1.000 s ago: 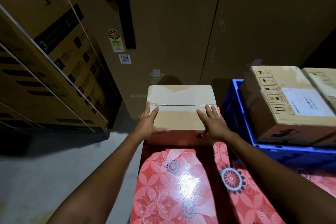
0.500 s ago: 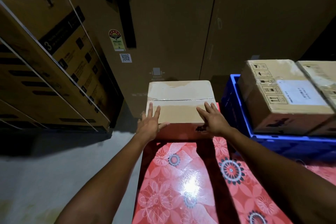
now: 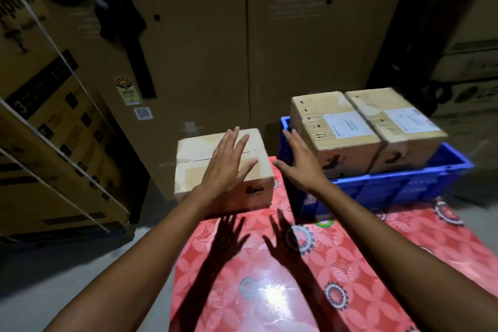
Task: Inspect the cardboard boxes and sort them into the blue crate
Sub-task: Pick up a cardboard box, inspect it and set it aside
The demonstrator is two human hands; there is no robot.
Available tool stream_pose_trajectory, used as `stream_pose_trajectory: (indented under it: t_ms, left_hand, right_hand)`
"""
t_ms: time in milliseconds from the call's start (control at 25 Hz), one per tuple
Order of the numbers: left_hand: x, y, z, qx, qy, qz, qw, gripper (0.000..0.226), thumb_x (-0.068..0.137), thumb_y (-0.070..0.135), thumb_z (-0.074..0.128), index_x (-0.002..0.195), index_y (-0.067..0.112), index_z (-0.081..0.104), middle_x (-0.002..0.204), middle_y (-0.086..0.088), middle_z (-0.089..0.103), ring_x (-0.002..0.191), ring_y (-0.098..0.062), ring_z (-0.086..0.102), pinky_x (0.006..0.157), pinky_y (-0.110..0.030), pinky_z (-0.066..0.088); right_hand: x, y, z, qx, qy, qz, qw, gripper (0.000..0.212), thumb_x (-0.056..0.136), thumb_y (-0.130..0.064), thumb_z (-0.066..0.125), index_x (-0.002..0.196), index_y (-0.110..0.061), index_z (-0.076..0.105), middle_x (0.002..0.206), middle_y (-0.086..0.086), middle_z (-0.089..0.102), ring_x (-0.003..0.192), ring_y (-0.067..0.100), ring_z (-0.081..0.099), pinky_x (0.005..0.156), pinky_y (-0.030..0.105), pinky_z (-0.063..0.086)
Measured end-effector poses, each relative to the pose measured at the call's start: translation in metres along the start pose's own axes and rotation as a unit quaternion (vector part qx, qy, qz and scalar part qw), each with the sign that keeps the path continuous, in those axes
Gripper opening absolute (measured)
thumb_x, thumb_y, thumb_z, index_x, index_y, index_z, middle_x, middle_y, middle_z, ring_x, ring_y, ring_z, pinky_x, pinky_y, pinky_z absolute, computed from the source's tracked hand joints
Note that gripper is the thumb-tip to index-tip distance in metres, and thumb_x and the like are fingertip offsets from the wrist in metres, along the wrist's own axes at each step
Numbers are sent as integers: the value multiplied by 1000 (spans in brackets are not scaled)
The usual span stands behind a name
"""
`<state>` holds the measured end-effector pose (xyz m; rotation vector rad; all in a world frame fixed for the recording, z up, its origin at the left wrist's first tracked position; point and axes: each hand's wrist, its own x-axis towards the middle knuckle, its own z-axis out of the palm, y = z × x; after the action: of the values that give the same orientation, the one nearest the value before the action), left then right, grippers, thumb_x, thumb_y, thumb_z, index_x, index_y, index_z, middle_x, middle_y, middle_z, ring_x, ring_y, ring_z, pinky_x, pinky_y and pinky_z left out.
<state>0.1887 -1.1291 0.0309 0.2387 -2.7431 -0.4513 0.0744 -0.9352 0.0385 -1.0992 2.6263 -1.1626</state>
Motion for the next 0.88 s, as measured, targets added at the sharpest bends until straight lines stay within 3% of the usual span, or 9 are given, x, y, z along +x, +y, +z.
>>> stream_pose_trajectory:
  t_ms: [120,240,360,440,520,760,880]
  left_hand:
    - [28,83,-12,-48,68,105,991,69,97,52,44,151,9,44,162,-17,32,151,-37,27,120,-47,29]
    - [47,178,-15,-92,106,189,972,65,97,45,48,146,4,48,159,-21,36,147,-40,32,120,-48,29]
    - [55,288,-13,-129,116,280,944,63,96,40,51,145,1,49,156,-24,38,144,-42,36,120,-50,30]
    - [56,361,-8,-154,117,330,924,63,95,38,53,145,0,50,155,-24,39,143,-42,37,119,-49,30]
    - [53,434,3,-186,114,370,903,62,95,38,56,144,0,51,154,-24,40,141,-41,40,119,-48,32]
    - [14,636,67,-267,63,447,852,59,94,36,56,142,3,53,151,-22,44,136,-38,44,116,-41,32]
    - [-23,718,96,-299,2,477,827,60,93,39,54,143,6,52,153,-19,42,139,-36,42,115,-38,30]
  right_hand:
    - [-34,-2,-67,39,120,-14,992,85,85,-45,63,157,-11,36,164,12,34,154,23,26,124,31,22]
    - [-80,8,-143,52,219,-25,974,82,84,-46,63,154,-8,41,158,12,43,147,26,39,118,45,38]
    - [-139,30,-225,30,307,-25,951,84,83,-51,61,152,-6,43,154,11,48,141,24,46,117,27,36]
    - [-182,49,-278,20,351,-18,936,80,85,-47,64,152,-9,44,153,8,48,140,20,47,116,35,41]
    - [-234,69,-330,15,389,9,921,76,85,-42,70,152,-16,45,153,3,47,138,17,49,107,43,50]
    - [-407,131,-440,-29,490,118,863,66,88,-41,68,148,-23,50,150,-2,50,131,8,50,91,19,51]
    - [-489,153,-469,-32,523,187,831,59,94,-34,71,148,-24,50,145,-7,50,128,8,50,93,25,51]
